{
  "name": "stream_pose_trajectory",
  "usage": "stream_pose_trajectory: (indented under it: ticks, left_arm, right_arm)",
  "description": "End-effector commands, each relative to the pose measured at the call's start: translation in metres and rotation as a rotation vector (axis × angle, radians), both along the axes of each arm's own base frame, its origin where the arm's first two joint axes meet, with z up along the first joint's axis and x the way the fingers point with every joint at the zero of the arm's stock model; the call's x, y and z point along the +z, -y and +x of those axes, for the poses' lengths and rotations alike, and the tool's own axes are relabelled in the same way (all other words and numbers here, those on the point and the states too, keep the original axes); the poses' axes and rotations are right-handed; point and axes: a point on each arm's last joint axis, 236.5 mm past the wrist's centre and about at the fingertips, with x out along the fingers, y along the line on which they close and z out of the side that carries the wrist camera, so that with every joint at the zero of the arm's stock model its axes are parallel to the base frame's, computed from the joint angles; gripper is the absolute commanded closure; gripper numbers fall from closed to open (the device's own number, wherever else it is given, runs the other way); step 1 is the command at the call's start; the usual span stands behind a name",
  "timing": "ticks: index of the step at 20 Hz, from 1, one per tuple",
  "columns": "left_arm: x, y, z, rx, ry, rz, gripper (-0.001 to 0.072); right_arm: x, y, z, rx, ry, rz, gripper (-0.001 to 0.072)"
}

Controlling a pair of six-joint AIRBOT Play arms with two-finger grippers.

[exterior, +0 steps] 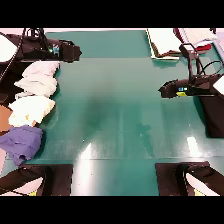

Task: Fold the shirts.

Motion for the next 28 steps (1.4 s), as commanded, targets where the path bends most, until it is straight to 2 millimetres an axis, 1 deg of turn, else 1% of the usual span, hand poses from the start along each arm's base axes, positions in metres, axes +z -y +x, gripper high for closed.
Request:
stream_pose_trajectory:
  ticks: [1,13,14,15,16,17,18,19,20,21,23,24,26,28]
  left_arm:
    - [0.002,0.000,0.001,0.002,0.006,-0.003,0.0686]
    - [0.002,0.000,0.001,0.002,0.007,-0.004,0.0686]
    - [0.006,-0.001,0.005,0.011,0.030,-0.009,0.0686]
    - [0.012,-0.007,0.012,0.033,0.077,0.010,0.0683]
    - [0.016,-0.017,0.021,0.059,0.132,0.060,0.0483]
    - [0.018,-0.035,0.033,0.112,0.176,0.121,0.0111]
    - [0.017,-0.055,0.044,0.177,0.191,0.160,0.0054]
    - [0.010,-0.083,0.057,0.252,0.186,0.204,0.0053]
    - [-0.001,-0.109,0.069,0.317,0.161,0.229,0.0053]
    - [-0.016,-0.135,0.082,0.378,0.123,0.238,0.0053]
    - [-0.055,-0.181,0.105,0.464,0.041,0.268,0.0053]
    - [-0.080,-0.202,0.115,0.498,-0.007,0.283,0.0053]
    - [-0.130,-0.236,0.134,0.547,-0.093,0.305,0.0053]
    - [-0.179,-0.259,0.151,0.577,-0.153,0.318,0.0053]
  right_arm:
    - [0.000,-0.001,0.000,0.001,0.000,0.002,0.0697]
    - [0.000,-0.001,0.000,0.000,0.000,0.002,0.0697]
    - [0.000,-0.001,0.000,0.000,0.000,0.002,0.0697]
    - [0.000,-0.001,0.000,0.000,0.000,0.002,0.0697]
    - [0.000,-0.001,0.000,0.000,0.000,0.002,0.0697]
    - [0.000,-0.001,0.000,0.000,0.000,0.002,0.0697]
    - [0.000,-0.001,0.000,0.001,-0.001,0.002,0.0697]
    - [0.000,-0.001,0.000,0.001,-0.001,0.002,0.0697]
    - [0.000,-0.001,0.000,0.001,0.000,0.002,0.0697]
    - [0.000,-0.001,0.000,0.001,-0.001,0.002,0.0697]
    - [0.000,-0.001,0.000,0.001,-0.001,0.002,0.0697]
    - [0.000,-0.001,0.000,0.001,-0.001,0.002,0.0697]
    - [0.000,-0.001,0.000,0.001,-0.001,0.001,0.0697]
    - [0.000,-0.001,0.000,0.001,-0.001,0.002,0.0697]
